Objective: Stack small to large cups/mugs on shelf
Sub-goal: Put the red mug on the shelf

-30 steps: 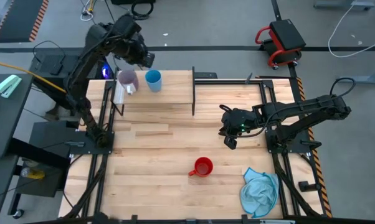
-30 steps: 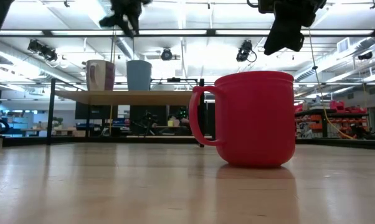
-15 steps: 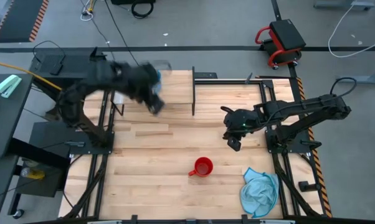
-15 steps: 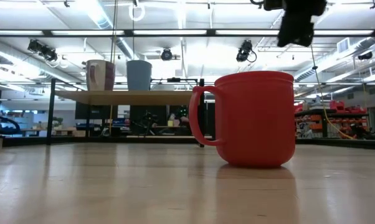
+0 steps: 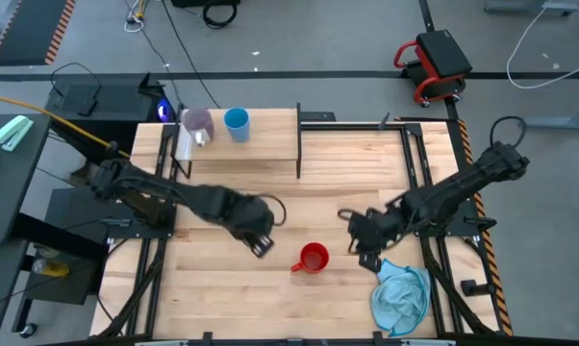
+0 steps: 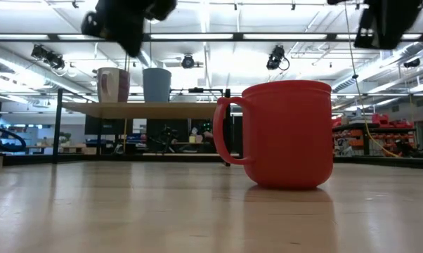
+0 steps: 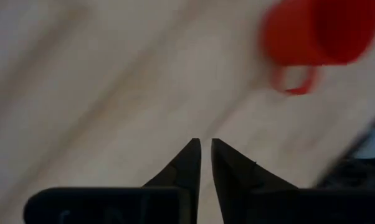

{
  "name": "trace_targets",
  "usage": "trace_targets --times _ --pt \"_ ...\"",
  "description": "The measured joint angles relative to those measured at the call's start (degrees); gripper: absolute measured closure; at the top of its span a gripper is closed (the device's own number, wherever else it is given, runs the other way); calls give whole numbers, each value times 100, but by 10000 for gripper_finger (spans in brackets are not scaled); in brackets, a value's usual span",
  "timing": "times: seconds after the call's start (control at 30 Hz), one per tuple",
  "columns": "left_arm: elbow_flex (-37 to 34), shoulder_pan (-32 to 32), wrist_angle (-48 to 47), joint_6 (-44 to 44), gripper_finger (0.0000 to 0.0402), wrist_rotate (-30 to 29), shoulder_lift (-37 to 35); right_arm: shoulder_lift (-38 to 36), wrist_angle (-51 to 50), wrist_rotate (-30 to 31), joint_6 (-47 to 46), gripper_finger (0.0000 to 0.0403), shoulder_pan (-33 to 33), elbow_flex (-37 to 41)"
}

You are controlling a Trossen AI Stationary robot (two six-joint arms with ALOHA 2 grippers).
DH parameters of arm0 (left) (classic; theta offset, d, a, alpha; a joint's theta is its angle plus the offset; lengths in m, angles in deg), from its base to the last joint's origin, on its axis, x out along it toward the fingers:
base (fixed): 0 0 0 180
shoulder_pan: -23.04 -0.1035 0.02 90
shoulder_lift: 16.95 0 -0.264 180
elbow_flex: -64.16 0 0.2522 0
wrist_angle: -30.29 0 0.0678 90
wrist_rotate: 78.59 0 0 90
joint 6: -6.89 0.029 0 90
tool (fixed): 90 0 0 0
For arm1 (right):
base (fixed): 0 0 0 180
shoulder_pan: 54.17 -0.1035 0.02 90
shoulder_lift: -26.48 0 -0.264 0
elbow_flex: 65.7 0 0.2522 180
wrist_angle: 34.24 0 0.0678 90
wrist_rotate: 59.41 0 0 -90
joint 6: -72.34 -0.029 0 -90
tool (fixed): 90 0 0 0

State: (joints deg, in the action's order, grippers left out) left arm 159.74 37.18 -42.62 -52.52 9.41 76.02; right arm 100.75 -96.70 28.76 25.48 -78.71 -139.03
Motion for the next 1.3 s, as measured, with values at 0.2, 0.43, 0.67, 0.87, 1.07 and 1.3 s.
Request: trace_targets --times 0.2,0.43,0.67,0.87,1.07,1.3 --pt "-958 348 2041 -622 376 -358 -2 24 2344 378 -725 326 -442 1154" --pt "-1774 482 3395 -1067 380 -629 201 175 3863 1003 -1319 373 -463 2277" --pt "-2032 470 4547 -1016 372 -592 486 790 4790 736 -1161 394 -463 2225" --pt "-2026 469 5064 -1008 378 -504 795 1282 4792 757 -1188 388 -355 2027" --pt "-2026 508 5574 -1047 371 -461 1043 1427 4930 784 -1172 398 -222 1963" --pt "-2022 536 5890 -1046 378 -446 1108 1422 4958 866 -1152 393 85 1963"
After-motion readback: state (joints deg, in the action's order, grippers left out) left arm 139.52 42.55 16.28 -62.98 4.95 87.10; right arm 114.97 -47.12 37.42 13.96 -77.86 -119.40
